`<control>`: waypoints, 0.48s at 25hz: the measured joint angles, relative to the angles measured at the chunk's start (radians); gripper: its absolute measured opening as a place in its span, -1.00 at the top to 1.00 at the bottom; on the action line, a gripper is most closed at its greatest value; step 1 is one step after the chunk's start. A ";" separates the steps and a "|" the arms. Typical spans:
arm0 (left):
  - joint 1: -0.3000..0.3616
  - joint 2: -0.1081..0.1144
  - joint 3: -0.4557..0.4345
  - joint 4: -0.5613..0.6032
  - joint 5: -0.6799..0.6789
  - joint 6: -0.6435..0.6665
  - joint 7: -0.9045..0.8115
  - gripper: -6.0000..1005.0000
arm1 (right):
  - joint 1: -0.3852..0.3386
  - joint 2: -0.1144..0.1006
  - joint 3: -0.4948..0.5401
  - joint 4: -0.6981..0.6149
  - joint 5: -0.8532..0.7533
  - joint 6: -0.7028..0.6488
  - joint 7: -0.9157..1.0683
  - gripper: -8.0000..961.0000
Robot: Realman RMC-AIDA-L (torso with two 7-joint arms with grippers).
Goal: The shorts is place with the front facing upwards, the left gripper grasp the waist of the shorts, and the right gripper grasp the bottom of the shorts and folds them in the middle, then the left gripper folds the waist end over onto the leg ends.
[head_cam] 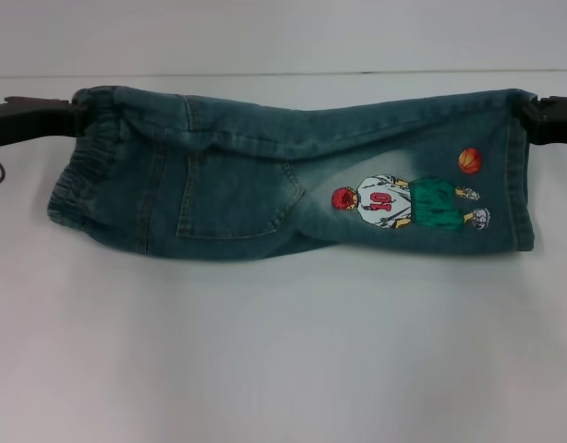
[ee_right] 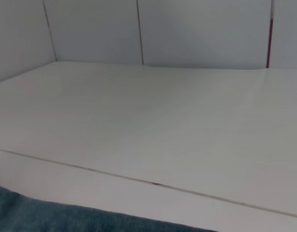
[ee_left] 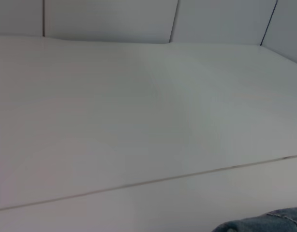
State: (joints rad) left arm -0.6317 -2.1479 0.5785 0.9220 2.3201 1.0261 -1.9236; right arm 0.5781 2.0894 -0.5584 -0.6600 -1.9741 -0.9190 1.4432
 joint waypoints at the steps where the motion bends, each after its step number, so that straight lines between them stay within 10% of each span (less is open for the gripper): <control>1: -0.003 0.000 0.004 -0.008 0.000 -0.007 0.000 0.90 | 0.002 0.000 0.000 0.003 0.000 0.009 -0.006 0.88; 12: -0.005 -0.010 0.026 -0.021 -0.004 -0.062 -0.001 0.90 | 0.033 0.000 -0.001 0.063 0.013 0.093 -0.075 0.88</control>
State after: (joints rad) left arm -0.6366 -2.1582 0.6045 0.9007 2.3160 0.9643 -1.9250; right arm 0.6110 2.0892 -0.5596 -0.5975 -1.9609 -0.8259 1.3683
